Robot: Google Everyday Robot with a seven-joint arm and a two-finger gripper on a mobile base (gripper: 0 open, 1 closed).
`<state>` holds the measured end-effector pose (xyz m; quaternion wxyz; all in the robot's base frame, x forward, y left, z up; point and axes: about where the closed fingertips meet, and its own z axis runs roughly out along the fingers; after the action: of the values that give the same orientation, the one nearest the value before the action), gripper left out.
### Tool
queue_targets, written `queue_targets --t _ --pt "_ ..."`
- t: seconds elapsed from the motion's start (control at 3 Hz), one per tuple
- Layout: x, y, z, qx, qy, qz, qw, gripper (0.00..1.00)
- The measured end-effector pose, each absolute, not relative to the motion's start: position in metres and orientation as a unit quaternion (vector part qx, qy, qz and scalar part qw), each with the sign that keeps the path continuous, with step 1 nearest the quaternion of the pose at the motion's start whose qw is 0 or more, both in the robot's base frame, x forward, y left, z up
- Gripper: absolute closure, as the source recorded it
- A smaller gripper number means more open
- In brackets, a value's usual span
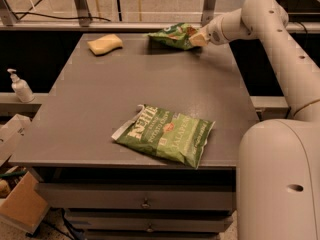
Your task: Move green rice chip bag near green jalapeno chip bag
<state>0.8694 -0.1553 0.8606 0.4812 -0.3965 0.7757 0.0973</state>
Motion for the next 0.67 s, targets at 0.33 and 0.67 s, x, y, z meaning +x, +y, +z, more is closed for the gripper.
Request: queue_targets --t 0.33,0.67 --pt "0.857 -0.16 0.879 -0.384 0.774 0.101 0.493 1.0" --pt "0.834 -0.17 0.9 -0.361 0.776 0.1 0.508 1.0"
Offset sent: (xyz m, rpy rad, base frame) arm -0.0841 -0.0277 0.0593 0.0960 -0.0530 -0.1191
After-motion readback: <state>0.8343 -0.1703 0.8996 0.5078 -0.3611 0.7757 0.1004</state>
